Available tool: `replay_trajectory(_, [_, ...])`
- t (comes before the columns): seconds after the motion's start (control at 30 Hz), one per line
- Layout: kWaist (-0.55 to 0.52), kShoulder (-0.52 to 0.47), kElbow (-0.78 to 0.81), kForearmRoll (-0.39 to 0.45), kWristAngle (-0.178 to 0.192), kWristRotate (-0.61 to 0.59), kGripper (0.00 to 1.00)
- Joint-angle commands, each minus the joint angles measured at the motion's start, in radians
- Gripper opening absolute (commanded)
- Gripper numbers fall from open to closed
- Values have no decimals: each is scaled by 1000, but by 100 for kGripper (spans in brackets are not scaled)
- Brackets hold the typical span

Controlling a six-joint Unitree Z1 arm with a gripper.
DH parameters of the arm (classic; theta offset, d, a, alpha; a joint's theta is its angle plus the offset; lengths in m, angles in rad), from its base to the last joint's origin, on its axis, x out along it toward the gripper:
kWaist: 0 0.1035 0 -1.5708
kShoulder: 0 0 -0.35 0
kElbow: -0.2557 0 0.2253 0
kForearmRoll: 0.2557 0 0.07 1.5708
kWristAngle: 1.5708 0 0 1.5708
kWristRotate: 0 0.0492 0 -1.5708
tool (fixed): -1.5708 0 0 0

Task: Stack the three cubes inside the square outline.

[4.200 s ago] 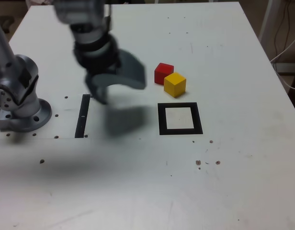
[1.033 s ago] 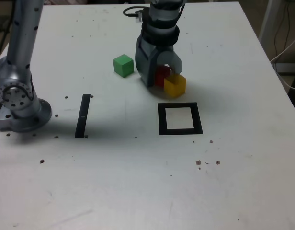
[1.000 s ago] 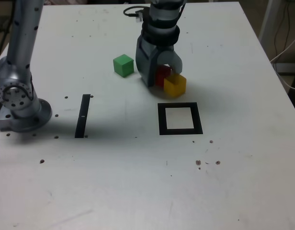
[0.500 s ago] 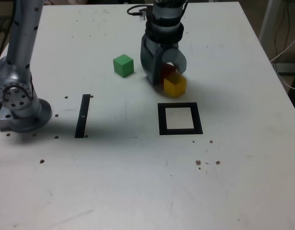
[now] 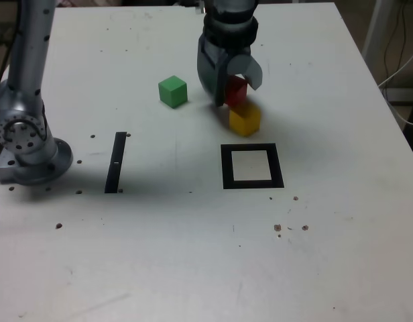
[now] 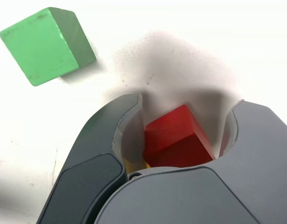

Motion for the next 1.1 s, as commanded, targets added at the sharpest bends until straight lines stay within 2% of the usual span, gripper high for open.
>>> replay_trajectory(0.0, [-15, -43, -16, 45, 4, 5, 52])
replay_trajectory(0.2, [-84, -144, -14, 107, 5, 4, 52])
replay_trajectory(0.43, [-250, -213, 16, 122, 16, -48, 52])
replay_trajectory(0.57, [-360, -186, 8, 140, 26, -95, 52])
replay_trajectory(0.7, [-448, -145, 1, 138, 19, -112, 52])
replay_trajectory(1.07, [-514, -46, -36, 100, -19, -14, 52])
